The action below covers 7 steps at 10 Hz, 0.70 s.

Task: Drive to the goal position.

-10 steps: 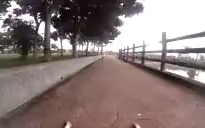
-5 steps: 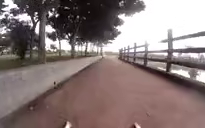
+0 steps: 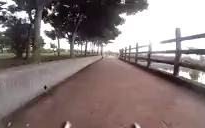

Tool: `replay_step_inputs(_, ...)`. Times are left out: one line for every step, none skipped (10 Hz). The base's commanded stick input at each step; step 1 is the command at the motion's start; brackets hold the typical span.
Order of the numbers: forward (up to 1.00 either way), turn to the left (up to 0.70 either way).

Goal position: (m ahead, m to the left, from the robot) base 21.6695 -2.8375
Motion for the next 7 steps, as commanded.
replay_step_inputs(0.7,0.0)
replay_step_inputs(0.7,0.0)
replay_step_inputs(0.7,0.0)
replay_step_inputs(0.7,0.0)
replay_step_inputs(0.7,0.0)
replay_step_inputs(0.7,0.0)
replay_step_inputs(0.7,0.0)
